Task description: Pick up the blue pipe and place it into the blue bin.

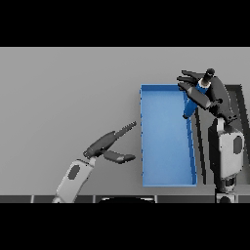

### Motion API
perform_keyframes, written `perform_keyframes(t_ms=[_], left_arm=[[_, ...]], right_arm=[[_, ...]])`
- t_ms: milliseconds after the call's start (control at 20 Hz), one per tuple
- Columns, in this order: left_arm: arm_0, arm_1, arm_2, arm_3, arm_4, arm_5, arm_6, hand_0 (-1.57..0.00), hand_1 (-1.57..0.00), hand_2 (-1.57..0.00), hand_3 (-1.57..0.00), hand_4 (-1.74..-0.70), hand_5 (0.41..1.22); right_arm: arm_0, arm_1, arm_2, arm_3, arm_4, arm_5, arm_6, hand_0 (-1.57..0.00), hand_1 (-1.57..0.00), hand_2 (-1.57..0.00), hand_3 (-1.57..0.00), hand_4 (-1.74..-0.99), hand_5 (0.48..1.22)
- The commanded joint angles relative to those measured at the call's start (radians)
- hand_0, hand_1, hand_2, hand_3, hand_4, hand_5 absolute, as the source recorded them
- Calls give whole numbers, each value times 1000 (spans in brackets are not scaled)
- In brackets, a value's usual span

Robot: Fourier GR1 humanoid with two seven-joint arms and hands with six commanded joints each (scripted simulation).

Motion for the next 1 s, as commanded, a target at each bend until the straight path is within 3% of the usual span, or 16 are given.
perform_keyframes(t_ms=[0, 150, 400, 450, 650, 700, 800, 900, 950], left_arm=[[-1, 1, 1, 3, 0, 0, 11, 1, 1, 1, 1, -877, 422], [21, -4, -10, -8, -3, 5, 6, 1, 1, 1, 1, -880, 427], [24, -2, -14, -2, -9, 6, -1, 1, 1, 1, 1, -888, 422], [26, 0, -11, -13, 0, 2, -4, 1, 1, 1, 1, -887, 420], [26, 0, -19, -17, -5, 1, 10, 1, 1, 1, 1, -883, 421], [23, 2, -18, -15, -7, 1, 10, 1, 1, 1, 1, -882, 421], [20, 6, -15, -15, -7, 1, 7, 1, 1, 1, 1, -878, 422], [18, 4, -16, -21, -6, 3, 16, 1, 1, 1, 1, -878, 427], [17, 2, -16, -18, -6, 1, 20, 1, 1, 1, 1, -878, 428]], right_arm=[[41, -17, 18, -7, -9, -32, 0, -1571, -1571, -1571, -1571, -1741, 1221], [173, -75, 91, -48, -49, -149, 0, -1571, -1571, -1571, -1571, -1741, 1221], [290, -245, 288, -58, -113, -405, 0, -1571, -1571, -1571, -1521, -1741, 1221], [308, -273, 316, -65, -120, -440, 0, -1571, -1571, -1571, -1255, -1741, 1221], [288, -395, 506, -4, -199, -592, 0, -1571, -1548, -1571, -847, -1741, 1221], [277, -420, 535, 12, -225, -606, 0, -1465, -1336, -1339, -788, -1678, 1221], [260, -463, 597, 33, -266, -618, -1, -937, -855, -856, -504, -1503, 1221], [225, -515, 672, 55, -315, -611, 0, -599, -547, -548, -322, -1337, 1221], [194, -546, 729, 64, -349, -604, 0, -479, -437, -438, -258, -1275, 1186]])
